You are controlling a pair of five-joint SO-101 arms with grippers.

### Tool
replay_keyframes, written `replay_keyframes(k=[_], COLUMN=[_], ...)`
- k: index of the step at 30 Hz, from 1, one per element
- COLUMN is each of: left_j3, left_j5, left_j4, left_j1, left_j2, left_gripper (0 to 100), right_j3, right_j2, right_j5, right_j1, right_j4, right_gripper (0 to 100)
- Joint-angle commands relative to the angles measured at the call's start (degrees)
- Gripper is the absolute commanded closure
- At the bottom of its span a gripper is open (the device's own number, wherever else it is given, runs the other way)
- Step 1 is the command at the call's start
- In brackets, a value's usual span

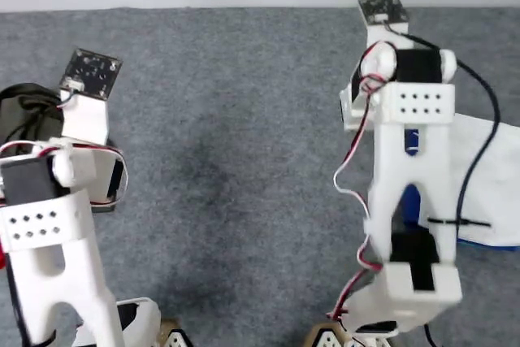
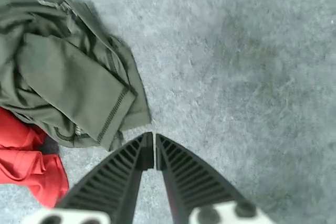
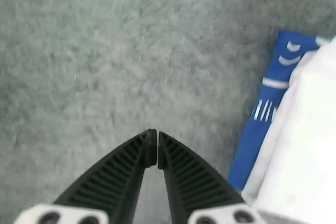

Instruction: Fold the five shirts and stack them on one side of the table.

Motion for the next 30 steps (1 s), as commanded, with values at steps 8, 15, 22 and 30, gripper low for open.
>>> replay_keyframes(k=[8,15,22,30], left_j3=[1.01,-3.38,-4.70,-12.88], left_j5=[-0.62,-6.95,-8.26,-8.26], left_j4=[-9.32,-17.41,-27.60,-28.75], left_j1=[-13.10,-19.52,-18.20,-16.53], left_j2=[9.05,24.26,43.34,59.43], left_gripper=[81,78,78,89], right_j3=[20.92,26.20,26.37,26.37], right_j2=[-16.13,-18.59,-18.77,-18.95], right_j5=[-0.62,-0.62,-0.62,-0.62], right_j1=[7.52,13.49,13.32,13.67], right_j4=[2.24,2.24,2.24,2.33], right_gripper=[98.9,98.9,98.9,98.9])
